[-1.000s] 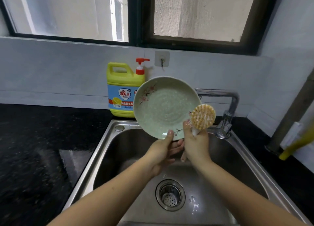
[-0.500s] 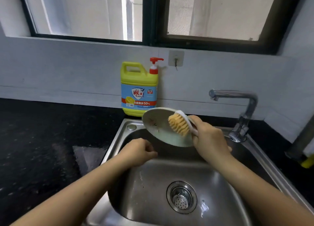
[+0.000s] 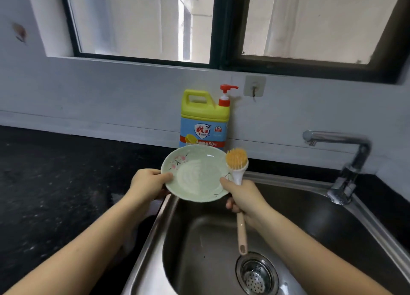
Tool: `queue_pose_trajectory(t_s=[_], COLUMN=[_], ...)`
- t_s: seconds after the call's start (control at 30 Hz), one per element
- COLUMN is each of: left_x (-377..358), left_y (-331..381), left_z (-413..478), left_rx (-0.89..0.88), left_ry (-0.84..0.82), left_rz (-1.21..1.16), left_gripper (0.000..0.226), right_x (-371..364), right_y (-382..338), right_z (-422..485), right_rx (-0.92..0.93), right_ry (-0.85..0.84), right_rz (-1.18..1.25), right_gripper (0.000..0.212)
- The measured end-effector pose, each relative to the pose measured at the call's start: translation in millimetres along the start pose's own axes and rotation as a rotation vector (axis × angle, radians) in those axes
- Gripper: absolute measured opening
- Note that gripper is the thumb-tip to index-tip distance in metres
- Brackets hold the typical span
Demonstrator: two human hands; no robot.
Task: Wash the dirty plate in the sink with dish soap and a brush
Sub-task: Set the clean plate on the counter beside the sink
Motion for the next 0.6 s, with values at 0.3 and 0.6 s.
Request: queue_pose_trajectory(t_s=[0.3, 0.6], left_x=[63.9, 96.2], left_y=[-12.8, -27.7], left_z=[38.6, 54.5], left_rx=[0.004, -0.016], left_ry=[0.215, 0.359], left_rz=[0.054, 0.285], left_gripper=[0.014, 0.011], right_x=[-71.0, -112.1], right_y=[-8.7, -5.3], right_z=[19.6, 22.9], right_rx=[0.007, 0.022], right_ry=[-0.047, -0.178], right_rz=[-0.137, -0.235], right_gripper=[0.018, 0.027])
Point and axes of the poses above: each hand's wrist, its own z-axis towards the middle knuckle, its own x-axis out of the back of the hand, y = z × x, the point moved 4 cm from there along z, towards the middle knuckle, and after that the axes turned 5 degrees about y, right-handed, at the moved point
